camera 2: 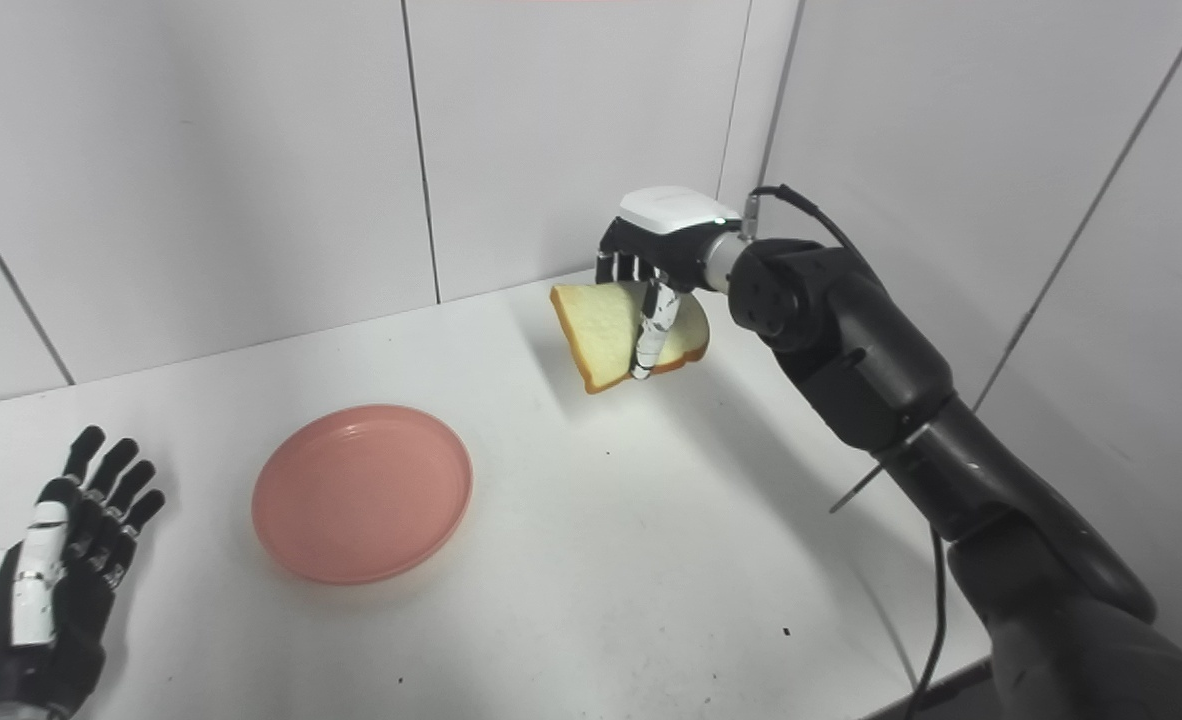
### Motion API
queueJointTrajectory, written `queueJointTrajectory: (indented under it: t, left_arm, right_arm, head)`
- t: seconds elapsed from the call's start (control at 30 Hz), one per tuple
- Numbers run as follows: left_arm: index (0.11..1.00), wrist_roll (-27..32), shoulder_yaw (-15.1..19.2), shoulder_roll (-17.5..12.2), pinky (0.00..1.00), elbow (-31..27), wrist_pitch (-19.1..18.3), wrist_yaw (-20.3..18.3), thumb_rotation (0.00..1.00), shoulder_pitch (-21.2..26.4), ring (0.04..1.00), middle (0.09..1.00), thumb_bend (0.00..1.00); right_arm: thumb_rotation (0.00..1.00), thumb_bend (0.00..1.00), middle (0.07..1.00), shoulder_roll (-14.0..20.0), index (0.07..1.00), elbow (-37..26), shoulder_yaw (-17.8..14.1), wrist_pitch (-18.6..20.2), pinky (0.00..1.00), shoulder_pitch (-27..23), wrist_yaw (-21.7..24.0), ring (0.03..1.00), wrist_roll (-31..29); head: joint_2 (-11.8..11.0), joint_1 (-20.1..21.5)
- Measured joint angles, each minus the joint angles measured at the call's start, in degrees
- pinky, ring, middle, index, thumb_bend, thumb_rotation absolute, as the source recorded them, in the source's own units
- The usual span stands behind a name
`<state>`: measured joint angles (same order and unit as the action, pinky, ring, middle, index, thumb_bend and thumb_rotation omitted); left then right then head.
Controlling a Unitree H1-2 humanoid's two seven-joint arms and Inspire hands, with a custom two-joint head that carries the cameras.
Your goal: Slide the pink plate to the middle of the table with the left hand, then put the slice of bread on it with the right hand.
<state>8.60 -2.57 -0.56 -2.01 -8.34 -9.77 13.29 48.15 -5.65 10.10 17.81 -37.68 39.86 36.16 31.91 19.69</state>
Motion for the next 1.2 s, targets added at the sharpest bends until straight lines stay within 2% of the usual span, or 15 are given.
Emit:
queueJointTrajectory:
  t: [0.07, 0.2, 0.27, 0.3, 0.4, 0.43, 0.6, 0.7, 0.87, 1.2]
  left_arm:
    - [0.964, -0.7, -0.2, 0.4, 0.94, 0.0, 0.3, 0.2, 1.00, 0.0, 0.953, 0.965, 0.43]
    - [0.977, -1.5, -0.9, 1.7, 0.96, 0.2, 0.8, 0.9, 1.00, 0.0, 0.969, 0.980, 0.43]
    - [0.991, -1.9, -1.7, 1.9, 0.98, 0.3, 0.8, 0.9, 1.00, 0.0, 0.980, 0.993, 0.44]
    - [0.993, -2.0, -2.1, 2.0, 0.98, 0.5, 0.8, 0.9, 1.00, 0.0, 0.982, 0.995, 0.43]
    - [0.994, -2.6, -2.6, 2.8, 0.97, 1.2, 0.8, 1.2, 1.00, 0.0, 0.982, 0.995, 0.41]
    - [0.991, -3.1, -2.7, 3.2, 0.97, 1.3, 0.8, 1.6, 1.00, 0.0, 0.979, 0.993, 0.41]
    - [0.984, -5.1, -3.2, 5.2, 0.95, 1.3, 0.8, 3.4, 1.00, 0.0, 0.967, 0.984, 0.40]
    - [0.980, -6.4, -3.4, 6.2, 0.95, 1.2, 0.8, 4.7, 1.00, 0.0, 0.962, 0.980, 0.41]
    - [0.972, -7.6, -3.4, 8.1, 0.95, 1.3, 0.8, 6.9, 1.00, 0.0, 0.964, 0.974, 0.41]
    - [0.983, -7.5, -3.6, 9.1, 0.96, 2.3, 1.3, 7.2, 1.00, 0.1, 0.972, 0.979, 0.40]
  right_arm:
    - [0.00, 0.53, 0.482, -0.5, 0.499, -1.1, 0.1, 0.0, 0.46, -0.9, 0.5, 0.506, -0.1]
    - [0.00, 0.53, 0.479, -2.0, 0.500, -1.4, 1.4, 0.0, 0.44, -3.1, 0.9, 0.493, 0.2]
    - [0.00, 0.52, 0.470, -3.1, 0.507, -1.5, 2.2, 0.0, 0.42, -3.9, 1.1, 0.483, 0.2]
    - [0.00, 0.53, 0.473, -3.6, 0.505, -1.5, 2.7, -0.1, 0.42, -4.2, 1.1, 0.484, 0.3]
    - [0.00, 0.52, 0.476, -6.3, 0.505, -0.9, 3.6, -0.5, 0.44, -4.9, 0.9, 0.493, 0.0]
    - [0.00, 0.52, 0.478, -7.2, 0.503, -0.6, 4.0, -0.7, 0.44, -5.1, 0.7, 0.497, 0.0]
    - [0.00, 0.52, 0.449, -12.6, 0.528, 0.8, 6.7, -1.1, 0.37, -5.9, 0.3, 0.443, 0.3]
    - [0.00, 0.52, 0.459, -14.8, 0.523, 1.4, 7.6, -1.8, 0.40, -6.6, 0.3, 0.462, 0.0]
    - [0.00, 0.52, 0.459, -17.6, 0.521, 3.5, 9.0, -3.3, 0.38, -7.8, -0.2, 0.449, -0.2]
    - [0.00, 0.52, 0.471, -21.3, 0.504, 8.1, 12.2, -7.7, 0.43, -8.1, -0.6, 0.476, -0.1]
  head:
    - [-0.3, -2.7]
    - [-0.4, -4.5]
    - [-0.8, -7.3]
    - [-0.8, -7.3]
    - [-1.1, -11.2]
    - [-1.1, -11.2]
    - [-1.0, -14.8]
    - [-0.9, -15.8]
    - [-0.6, -17.5]
    - [0.3, -19.6]
